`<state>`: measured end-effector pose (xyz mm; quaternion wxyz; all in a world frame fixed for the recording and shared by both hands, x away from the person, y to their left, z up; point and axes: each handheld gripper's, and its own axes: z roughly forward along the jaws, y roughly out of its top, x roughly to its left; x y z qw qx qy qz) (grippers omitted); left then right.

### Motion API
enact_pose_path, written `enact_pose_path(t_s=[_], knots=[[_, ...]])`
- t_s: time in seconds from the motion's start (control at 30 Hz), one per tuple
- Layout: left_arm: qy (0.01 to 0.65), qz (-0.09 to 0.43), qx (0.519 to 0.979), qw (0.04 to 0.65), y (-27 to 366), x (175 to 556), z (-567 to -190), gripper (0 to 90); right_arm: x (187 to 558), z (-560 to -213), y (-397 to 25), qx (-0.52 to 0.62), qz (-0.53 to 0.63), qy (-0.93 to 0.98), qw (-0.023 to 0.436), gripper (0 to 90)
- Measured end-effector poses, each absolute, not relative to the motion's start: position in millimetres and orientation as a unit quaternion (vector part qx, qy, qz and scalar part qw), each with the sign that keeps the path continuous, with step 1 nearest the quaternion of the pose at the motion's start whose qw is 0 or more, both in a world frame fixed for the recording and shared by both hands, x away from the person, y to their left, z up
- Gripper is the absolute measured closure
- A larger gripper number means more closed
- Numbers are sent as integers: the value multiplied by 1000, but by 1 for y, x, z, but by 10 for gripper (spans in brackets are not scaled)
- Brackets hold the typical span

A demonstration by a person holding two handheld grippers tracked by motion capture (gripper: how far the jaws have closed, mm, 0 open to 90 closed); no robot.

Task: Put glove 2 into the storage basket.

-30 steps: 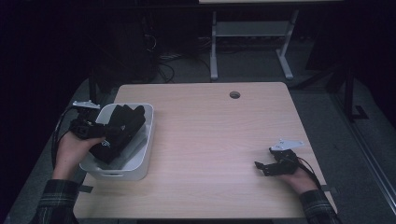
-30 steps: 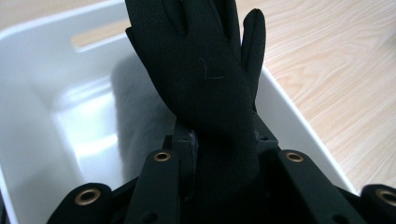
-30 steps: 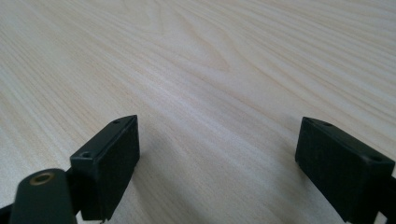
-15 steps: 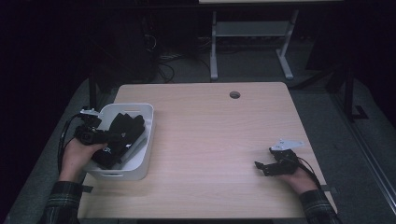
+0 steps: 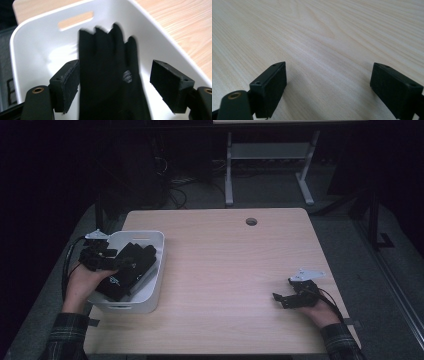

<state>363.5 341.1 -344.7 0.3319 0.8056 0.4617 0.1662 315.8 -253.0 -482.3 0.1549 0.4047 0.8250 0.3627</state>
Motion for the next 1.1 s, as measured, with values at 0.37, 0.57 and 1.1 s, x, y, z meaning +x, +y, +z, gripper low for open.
enact_pose_path(t_s=[0.37, 0.57, 1.1], knots=[[414, 156, 814, 376, 295, 365, -333, 216, 315, -482, -253, 408, 362, 824, 153, 135], [394, 147, 819, 390, 272, 366, -330, 213, 315, -482, -253, 408, 362, 824, 153, 135], [338, 118, 838, 412, 210, 362, -342, 206, 316, -482, -253, 406, 363, 824, 155, 135]])
